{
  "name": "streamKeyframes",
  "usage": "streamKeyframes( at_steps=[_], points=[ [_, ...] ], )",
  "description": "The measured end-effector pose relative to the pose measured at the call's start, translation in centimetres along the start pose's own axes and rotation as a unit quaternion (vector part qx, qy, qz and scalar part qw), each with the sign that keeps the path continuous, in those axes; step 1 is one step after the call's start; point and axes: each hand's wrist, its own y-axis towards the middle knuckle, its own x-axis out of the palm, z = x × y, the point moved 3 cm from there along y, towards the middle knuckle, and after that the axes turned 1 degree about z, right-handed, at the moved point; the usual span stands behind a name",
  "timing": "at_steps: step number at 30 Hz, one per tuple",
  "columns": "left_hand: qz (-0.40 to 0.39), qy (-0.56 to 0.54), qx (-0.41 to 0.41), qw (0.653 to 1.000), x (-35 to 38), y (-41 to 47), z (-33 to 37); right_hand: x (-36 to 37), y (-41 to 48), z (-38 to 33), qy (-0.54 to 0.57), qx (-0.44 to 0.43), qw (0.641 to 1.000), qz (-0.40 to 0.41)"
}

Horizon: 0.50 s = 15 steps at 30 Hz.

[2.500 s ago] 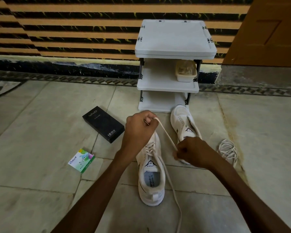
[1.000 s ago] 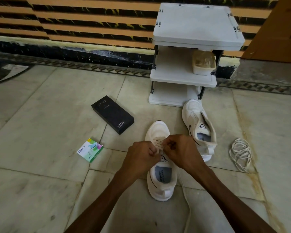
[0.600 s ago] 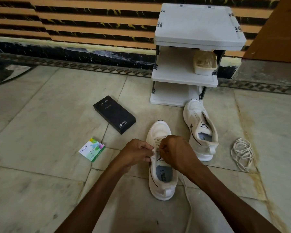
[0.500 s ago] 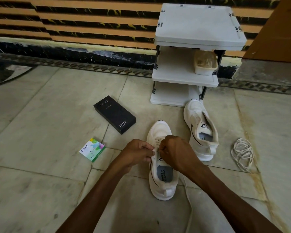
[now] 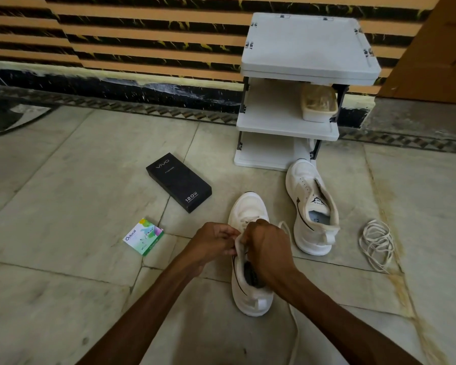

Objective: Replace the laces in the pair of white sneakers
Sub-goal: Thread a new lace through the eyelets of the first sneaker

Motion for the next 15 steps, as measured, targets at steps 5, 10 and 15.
streamKeyframes(
  at_steps=[5, 10, 15],
  points=[
    [0.010, -0.018, 0.009, 1.000, 0.2, 0.2, -0.6, -1.6, 0.7, 0.8, 0.027, 0.017, 0.997, 0.065],
    [0.020, -0.052, 0.023, 0.998, 0.3, 0.2, -1.1, -1.9, 1.3, 1.3, 0.093, -0.033, 0.995, 0.021],
    [0.201, 0.138, 0.126, 0.962, -2.9, 0.0, 0.3, -2.2, 1.2, 3.0, 0.086, -0.038, 0.996, -0.004]
  ],
)
